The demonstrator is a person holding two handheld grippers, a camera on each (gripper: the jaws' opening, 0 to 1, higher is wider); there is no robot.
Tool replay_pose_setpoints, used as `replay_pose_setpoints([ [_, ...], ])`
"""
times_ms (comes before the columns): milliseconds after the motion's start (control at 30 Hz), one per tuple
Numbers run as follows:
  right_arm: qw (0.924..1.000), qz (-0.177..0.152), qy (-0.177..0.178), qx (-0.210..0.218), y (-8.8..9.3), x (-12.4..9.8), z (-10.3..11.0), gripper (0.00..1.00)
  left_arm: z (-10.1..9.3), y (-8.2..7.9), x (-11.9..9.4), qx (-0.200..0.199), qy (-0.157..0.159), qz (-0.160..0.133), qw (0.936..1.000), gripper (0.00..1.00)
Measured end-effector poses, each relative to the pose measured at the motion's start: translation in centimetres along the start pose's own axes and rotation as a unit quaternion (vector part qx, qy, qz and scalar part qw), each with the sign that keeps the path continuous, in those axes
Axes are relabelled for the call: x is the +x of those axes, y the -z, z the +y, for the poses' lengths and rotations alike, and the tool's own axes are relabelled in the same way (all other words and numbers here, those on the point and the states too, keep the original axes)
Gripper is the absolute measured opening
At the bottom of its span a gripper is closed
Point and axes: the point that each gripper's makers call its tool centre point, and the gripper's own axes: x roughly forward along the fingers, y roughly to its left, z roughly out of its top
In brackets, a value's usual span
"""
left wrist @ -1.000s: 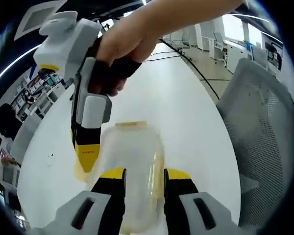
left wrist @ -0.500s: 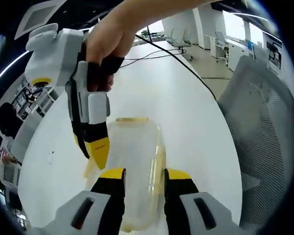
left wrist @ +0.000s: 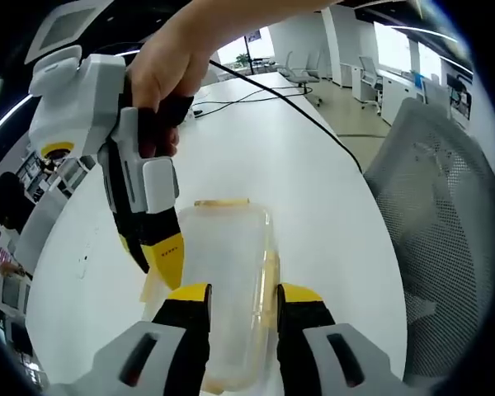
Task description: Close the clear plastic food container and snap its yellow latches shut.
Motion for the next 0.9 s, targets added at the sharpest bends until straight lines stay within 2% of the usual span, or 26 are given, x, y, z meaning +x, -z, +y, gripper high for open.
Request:
replay_pose_setpoints([
  [333, 0.9983, 0.041, -0.037, -0.017, -0.05, 0.30, 0.16, 0.26, -0.17, -0.09, 0.27, 0.032, -0.001, 0.023, 0.9992, 0.25],
  [500, 0.9967, 0.060, -0.045, -0.031, -0.07, 0.39, 0.23, 0.26, -0.26, 0.05, 0.41, 0.066, 0.001, 0.058, 0.9961, 0.26],
  [667, 0.9951, 0.070, -0.047, -0.050, -0.04, 0.37, 0.22, 0.26, -0.27, 0.10, 0.62, 0.091, -0.006, 0.106, 0.9902, 0.26],
  [767, 0.9949, 0.071, -0.049, -0.052, -0.01, 0.36, 0.19, 0.25, -0.33, 0.29, 0.69, 0.117, -0.011, 0.152, 0.9814, 0.26],
  [900, 0.9945, 0.072, -0.051, -0.056, 0.00, 0.38, 0.19, 0.25, -0.46, 0.33, 0.94, 0.130, -0.019, 0.185, 0.9740, 0.27],
])
